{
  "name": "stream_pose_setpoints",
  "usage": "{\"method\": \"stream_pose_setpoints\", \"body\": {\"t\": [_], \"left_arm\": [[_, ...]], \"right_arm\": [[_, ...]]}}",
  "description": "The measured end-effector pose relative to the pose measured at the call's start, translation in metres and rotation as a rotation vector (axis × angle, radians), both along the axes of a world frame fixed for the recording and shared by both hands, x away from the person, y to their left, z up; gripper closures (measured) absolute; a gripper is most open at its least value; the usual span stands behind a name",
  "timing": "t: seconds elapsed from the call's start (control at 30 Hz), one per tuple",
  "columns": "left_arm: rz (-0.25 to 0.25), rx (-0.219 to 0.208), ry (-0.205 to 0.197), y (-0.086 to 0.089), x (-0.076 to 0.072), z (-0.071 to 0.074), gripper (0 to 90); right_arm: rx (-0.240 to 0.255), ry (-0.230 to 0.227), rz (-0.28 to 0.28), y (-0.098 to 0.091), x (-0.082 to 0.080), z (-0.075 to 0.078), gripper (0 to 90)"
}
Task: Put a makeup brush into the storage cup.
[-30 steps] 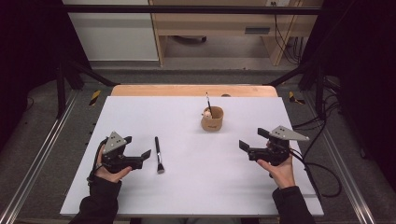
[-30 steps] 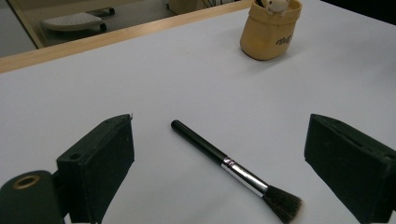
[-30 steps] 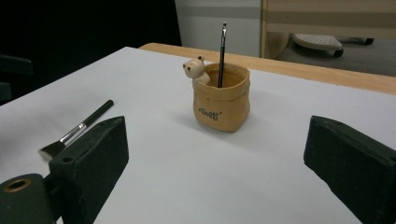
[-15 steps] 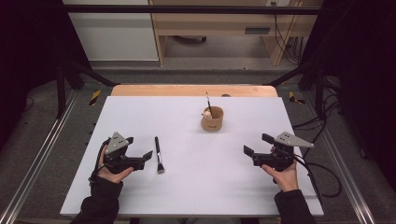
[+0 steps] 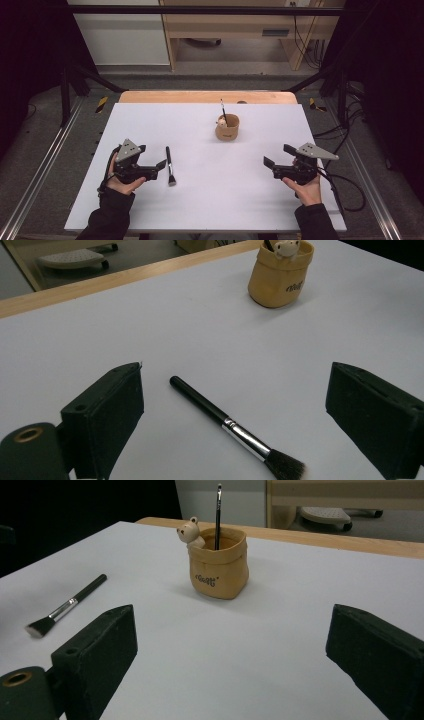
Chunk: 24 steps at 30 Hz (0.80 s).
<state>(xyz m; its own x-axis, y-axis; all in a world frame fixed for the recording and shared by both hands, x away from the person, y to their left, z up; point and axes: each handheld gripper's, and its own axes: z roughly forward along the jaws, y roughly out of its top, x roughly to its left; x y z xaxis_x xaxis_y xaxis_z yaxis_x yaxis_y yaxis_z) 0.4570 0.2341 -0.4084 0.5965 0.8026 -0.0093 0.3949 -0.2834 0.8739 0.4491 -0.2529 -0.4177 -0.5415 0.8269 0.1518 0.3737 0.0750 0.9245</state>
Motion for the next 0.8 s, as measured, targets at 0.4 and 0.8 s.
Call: {"method": "stream_pose_setpoints", "body": {"t": [0.4, 0.8], "left_arm": [[0.003, 0.027, 0.030, -0.007, 0.007, -0.004, 8.3], [-0.003, 0.078, 0.070, -0.021, 0.020, -0.010, 8.9]], "right_arm": [[-0.014, -0.014, 0.007, 0.001, -0.002, 0.001, 7.4], [-0.035, -0.015, 0.022, 0.003, -0.002, 0.000, 7.8]]}}
